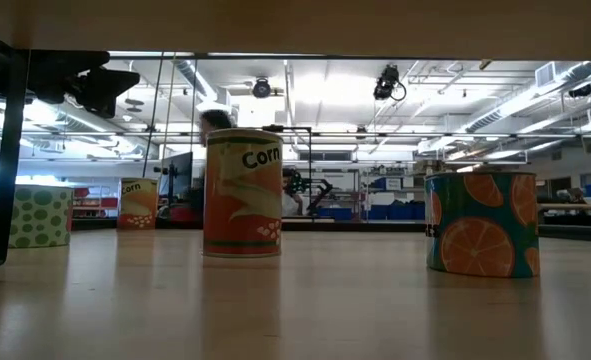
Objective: Pick and place cans onto a shelf
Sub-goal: Put the canned peaches on the shelf
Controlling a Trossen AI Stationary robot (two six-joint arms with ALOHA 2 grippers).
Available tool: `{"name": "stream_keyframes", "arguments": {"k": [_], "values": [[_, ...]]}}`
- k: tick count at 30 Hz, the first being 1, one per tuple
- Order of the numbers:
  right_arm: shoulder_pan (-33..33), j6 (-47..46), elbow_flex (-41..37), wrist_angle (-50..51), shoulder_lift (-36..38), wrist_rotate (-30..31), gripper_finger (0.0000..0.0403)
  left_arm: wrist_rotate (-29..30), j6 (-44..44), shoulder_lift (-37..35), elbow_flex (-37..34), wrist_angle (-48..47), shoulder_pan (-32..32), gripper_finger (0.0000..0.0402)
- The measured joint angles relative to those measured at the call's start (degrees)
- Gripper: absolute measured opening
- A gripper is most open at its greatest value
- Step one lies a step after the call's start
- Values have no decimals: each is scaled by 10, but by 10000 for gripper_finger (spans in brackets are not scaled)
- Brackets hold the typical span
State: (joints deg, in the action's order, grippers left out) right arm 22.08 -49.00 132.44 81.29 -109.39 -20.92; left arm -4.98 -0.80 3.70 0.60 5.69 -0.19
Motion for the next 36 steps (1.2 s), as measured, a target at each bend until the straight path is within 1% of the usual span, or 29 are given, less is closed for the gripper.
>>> {"name": "stream_keyframes", "arguments": {"k": [3, 8, 15, 17, 22, 24, 27, 29, 32, 36], "values": [[19, -17, 11, -6, -4, 4, 319, 0, 0, 0, 0, 0, 0, 249], [57, -28, 18, -50, 9, 36, 319, 0, 0, 0, 0, 0, 0, 249], [128, -100, 18, -46, 18, 46, 319, 0, 0, 0, 0, 0, 0, 249], [150, -133, 18, -23, 17, 54, 319, 0, 0, 0, 0, 0, 0, 249], [197, -272, 17, 71, 17, 97, 319, 0, 0, 0, 0, 0, 0, 249], [216, -307, 17, 83, 17, 118, 319, 0, 0, 0, 0, 0, 0, 249], [241, -330, 11, 70, 17, 149, 319, 0, 0, 0, 0, 0, 0, 249], [253, -326, 0, 56, 17, 164, 319, 0, 0, 0, 0, 0, 0, 249], [269, -291, -24, 41, 16, 189, 319, 0, 0, 0, 0, 0, 0, 249], [283, -226, -60, 17, 15, 217, 319, 0, 0, 0, 0, 0, 0, 249]]}}
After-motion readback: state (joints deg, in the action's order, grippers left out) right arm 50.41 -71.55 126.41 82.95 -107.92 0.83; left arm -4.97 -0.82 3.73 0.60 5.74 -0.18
